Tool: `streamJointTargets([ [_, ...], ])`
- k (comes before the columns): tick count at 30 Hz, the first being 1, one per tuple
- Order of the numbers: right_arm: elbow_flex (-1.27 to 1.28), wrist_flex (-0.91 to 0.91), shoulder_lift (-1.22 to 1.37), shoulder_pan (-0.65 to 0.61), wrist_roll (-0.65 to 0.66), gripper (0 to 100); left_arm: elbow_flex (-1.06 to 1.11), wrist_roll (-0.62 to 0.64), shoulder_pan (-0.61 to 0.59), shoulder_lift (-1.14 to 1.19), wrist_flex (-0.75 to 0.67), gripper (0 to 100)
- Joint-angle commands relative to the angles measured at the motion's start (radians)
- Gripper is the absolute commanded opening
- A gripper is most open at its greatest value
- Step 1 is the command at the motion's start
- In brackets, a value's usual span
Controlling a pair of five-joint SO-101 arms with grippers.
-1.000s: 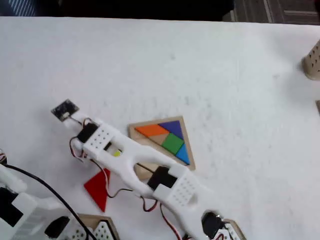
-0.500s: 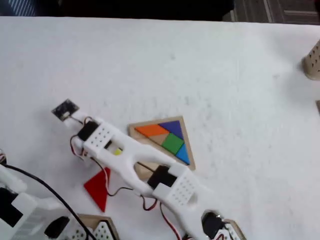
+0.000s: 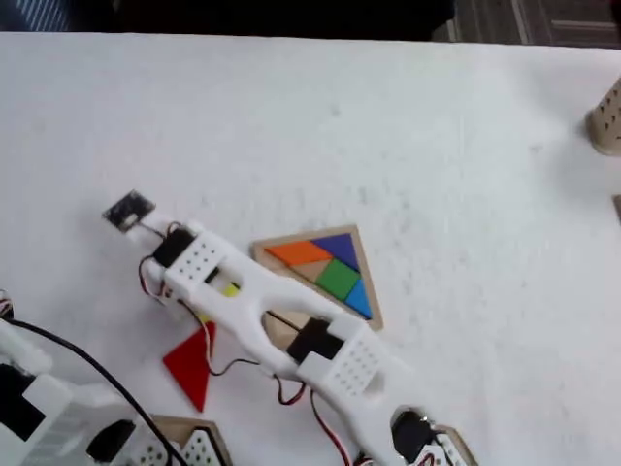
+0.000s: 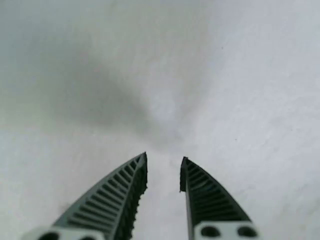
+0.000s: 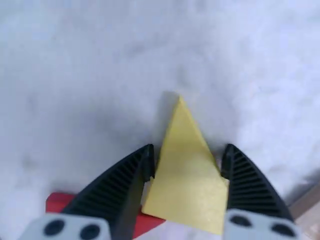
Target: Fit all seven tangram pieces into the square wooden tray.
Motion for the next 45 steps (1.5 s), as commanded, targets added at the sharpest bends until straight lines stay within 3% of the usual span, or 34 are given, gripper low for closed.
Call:
streamJointTargets([
  [1, -0.057, 0.105, -0.044, -0.008, 0.112, 38.9, -0.006, -0.011, 0.025, -0.022, -0.021, 2],
  [5, -0.071, 0.188, -0.074, -0.033, 0.213, 47.4, -0.006, -0.011, 0.025, -0.022, -0.021, 2],
  [9, -0.054, 0.229, -0.081, -0.042, 0.244, 48.5, -0.006, -0.011, 0.021, -0.022, -0.021, 2],
  [18, 0.183, 0.071, -0.084, -0.047, 0.273, 47.6, -0.006, -0.012, 0.022, -0.022, -0.021, 2],
  [26, 0.207, 0.015, -0.081, -0.042, 0.279, 16.7, -0.005, -0.012, 0.021, -0.022, -0.021, 2],
  [30, 0.209, 0.016, -0.081, -0.041, 0.278, 6.5, -0.005, -0.012, 0.021, -0.022, -0.021, 2],
  [42, 0.198, 0.018, -0.093, -0.030, 0.276, 4.3, -0.005, -0.012, 0.021, -0.022, -0.021, 2],
  [45, 0.166, 0.018, -0.124, -0.041, 0.201, 9.0, -0.006, -0.012, 0.021, -0.022, -0.021, 2],
])
